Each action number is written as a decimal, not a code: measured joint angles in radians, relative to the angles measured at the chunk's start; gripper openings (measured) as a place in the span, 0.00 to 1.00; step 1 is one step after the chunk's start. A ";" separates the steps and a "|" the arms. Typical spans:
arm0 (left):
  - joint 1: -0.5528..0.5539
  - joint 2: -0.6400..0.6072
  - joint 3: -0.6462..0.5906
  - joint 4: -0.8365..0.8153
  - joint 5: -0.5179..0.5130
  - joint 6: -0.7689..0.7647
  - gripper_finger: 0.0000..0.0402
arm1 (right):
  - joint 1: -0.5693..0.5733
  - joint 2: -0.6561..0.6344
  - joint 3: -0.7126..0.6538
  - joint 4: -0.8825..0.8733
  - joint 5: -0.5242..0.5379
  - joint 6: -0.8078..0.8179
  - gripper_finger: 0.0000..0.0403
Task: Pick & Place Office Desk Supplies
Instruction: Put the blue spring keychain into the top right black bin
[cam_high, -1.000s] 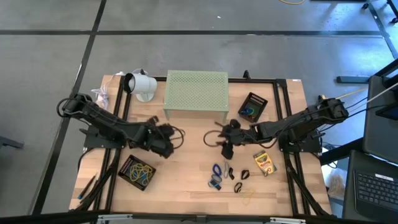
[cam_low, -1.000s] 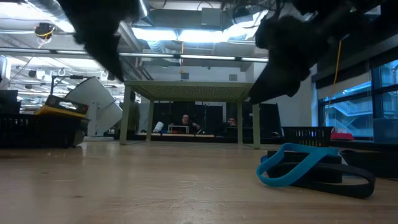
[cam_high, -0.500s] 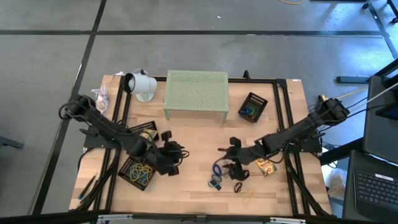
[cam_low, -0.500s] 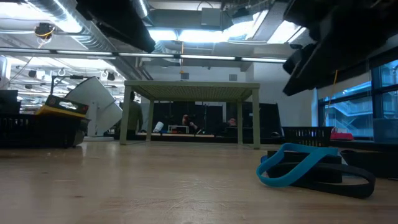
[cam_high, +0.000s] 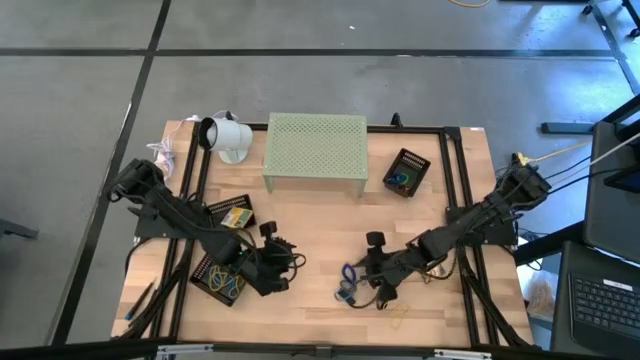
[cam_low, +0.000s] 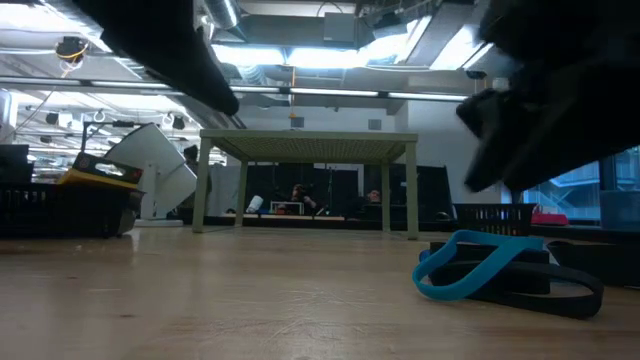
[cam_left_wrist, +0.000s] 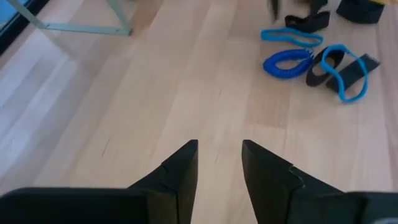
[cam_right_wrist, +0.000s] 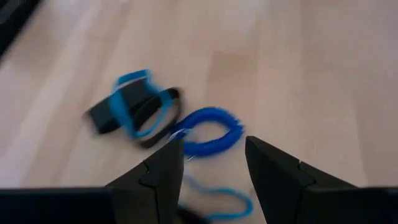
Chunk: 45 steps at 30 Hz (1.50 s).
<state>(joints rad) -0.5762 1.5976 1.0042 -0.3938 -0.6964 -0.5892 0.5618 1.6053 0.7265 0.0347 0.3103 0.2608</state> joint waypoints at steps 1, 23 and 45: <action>0.000 0.004 0.000 0.011 0.000 0.000 0.30 | -0.013 0.018 0.000 0.018 0.001 0.020 0.44; 0.002 0.006 0.000 0.026 0.008 0.000 0.29 | -0.083 0.256 0.003 0.272 0.023 0.098 0.41; 0.002 0.005 0.000 0.028 0.008 0.000 0.28 | -0.085 0.212 -0.003 0.247 0.008 0.077 0.03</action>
<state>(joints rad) -0.5740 1.6024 1.0042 -0.3660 -0.6883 -0.5892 0.4770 1.8169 0.7231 0.2821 0.3180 0.3377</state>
